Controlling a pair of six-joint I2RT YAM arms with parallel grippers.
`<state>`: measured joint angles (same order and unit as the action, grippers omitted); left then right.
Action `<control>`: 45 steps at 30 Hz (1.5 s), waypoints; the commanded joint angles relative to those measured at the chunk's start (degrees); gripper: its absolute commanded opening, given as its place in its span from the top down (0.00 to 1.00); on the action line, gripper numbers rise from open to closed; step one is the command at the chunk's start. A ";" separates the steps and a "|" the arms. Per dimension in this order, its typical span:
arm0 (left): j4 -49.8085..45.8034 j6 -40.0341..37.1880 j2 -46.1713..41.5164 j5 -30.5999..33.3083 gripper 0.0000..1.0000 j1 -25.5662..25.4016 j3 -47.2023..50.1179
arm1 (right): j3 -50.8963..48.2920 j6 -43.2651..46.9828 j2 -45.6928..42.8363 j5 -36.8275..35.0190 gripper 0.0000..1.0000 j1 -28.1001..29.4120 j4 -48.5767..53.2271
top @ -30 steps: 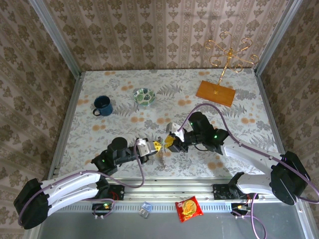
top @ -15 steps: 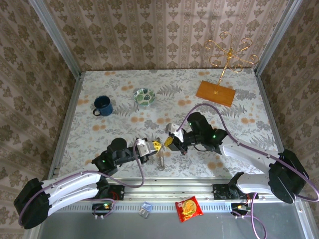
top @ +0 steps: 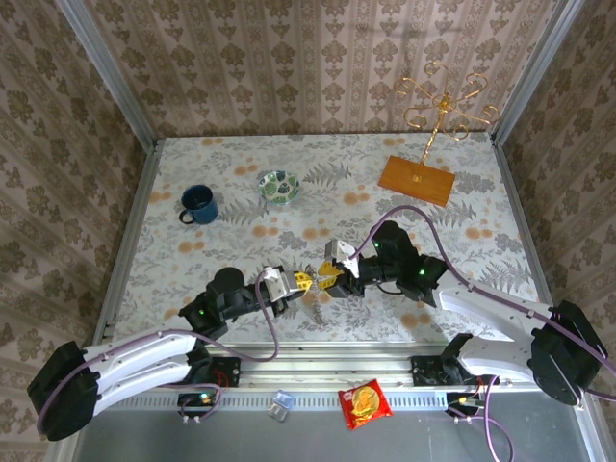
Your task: Put the keys on the keyring
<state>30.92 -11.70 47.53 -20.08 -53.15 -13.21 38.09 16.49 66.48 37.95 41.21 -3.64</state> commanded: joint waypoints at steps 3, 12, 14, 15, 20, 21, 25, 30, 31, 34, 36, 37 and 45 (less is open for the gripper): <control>5.91 2.16 0.20 -1.68 1.00 0.14 0.64 | -0.47 1.09 1.02 2.21 0.71 0.62 -3.63; 7.45 3.22 0.72 -3.03 1.00 0.11 0.84 | 0.15 1.55 2.86 2.91 0.77 1.13 -5.22; 7.95 3.45 0.72 -3.21 1.00 0.12 0.96 | 0.23 1.30 3.13 3.39 0.82 1.19 -5.89; 8.11 3.58 0.72 -3.29 1.00 0.07 0.98 | 0.16 1.18 3.26 3.60 0.85 1.32 -6.18; 6.63 3.74 0.45 -1.41 0.97 0.15 0.80 | 0.62 2.54 3.01 4.08 1.00 1.30 -4.38; 5.68 3.63 0.25 -0.67 0.90 0.22 0.63 | 1.15 3.25 2.96 3.91 1.00 1.26 -2.91; -2.37 1.30 -0.95 1.00 0.80 0.27 -1.84 | 5.41 8.48 3.63 2.57 1.00 1.54 7.59; -14.83 -2.84 -0.54 2.01 0.78 0.24 -7.05 | 11.72 16.03 4.97 -0.72 1.00 3.03 20.46; -17.16 -3.83 -0.33 1.97 0.79 0.31 -8.18 | 13.05 17.23 5.23 -1.44 1.00 3.37 22.53; -22.60 -6.37 0.74 1.32 0.85 0.24 -11.07 | 16.53 20.05 6.00 -3.91 1.00 4.71 27.97; -25.20 -7.69 1.56 0.49 0.94 0.24 -12.63 | 18.68 20.77 6.14 -4.72 1.00 5.33 30.25; -25.94 -8.22 1.92 0.27 0.99 0.29 -13.10 | 19.21 20.27 5.76 -4.49 1.00 5.37 30.11; -13.86 -4.91 0.67 -1.41 1.00 0.30 -8.84 | 6.99 7.81 -1.36 -0.68 0.71 1.53 10.54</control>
<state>10.35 -17.96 48.90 -20.80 -52.86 -24.03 48.18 29.30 67.22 33.39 43.66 14.59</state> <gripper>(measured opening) 0.065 0.285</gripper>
